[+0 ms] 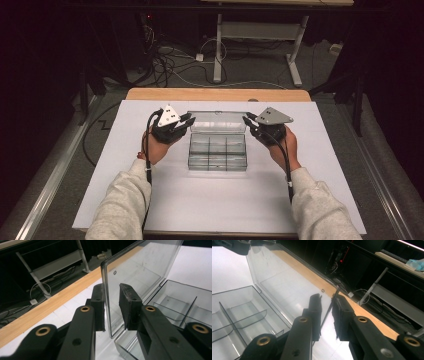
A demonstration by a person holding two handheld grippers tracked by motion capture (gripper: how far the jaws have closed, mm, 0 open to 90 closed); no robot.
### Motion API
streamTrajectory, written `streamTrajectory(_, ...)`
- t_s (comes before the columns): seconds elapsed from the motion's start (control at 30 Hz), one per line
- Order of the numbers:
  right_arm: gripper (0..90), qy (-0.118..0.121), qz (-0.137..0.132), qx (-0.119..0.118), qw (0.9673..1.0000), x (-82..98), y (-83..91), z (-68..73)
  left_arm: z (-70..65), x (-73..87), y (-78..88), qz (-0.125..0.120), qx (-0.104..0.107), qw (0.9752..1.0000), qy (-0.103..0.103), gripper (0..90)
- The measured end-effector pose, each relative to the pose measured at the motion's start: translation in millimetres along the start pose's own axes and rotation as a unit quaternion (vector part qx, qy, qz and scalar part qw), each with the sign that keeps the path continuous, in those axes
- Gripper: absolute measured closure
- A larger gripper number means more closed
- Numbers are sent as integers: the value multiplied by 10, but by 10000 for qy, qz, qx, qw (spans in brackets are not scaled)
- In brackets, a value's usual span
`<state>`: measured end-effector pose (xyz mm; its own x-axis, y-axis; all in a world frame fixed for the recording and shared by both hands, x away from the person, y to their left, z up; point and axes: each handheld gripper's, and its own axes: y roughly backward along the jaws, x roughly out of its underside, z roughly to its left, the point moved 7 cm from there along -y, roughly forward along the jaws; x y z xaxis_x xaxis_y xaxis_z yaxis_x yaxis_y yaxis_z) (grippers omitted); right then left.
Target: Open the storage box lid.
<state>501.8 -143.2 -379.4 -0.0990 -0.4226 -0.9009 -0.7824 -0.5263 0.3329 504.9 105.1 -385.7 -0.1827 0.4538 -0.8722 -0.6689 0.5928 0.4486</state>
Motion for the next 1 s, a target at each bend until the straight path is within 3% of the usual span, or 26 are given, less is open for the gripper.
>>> streamTrajectory(0.27, 766, -263, -90, 35, 9996, 3, -74, -39, 44, 5, -57, -141, 34, 9996, 251, 722)
streamTrajectory(0.6, 750, -613, -149, 28, 9980, 28, -176, -81, 85, 63, -149, -122, 29, 9988, 480, 722)
streamTrajectory(1.0, 740, -832, -97, 55, 9965, 106, -284, -98, 126, 113, -237, -176, 62, 9972, 721, 721)
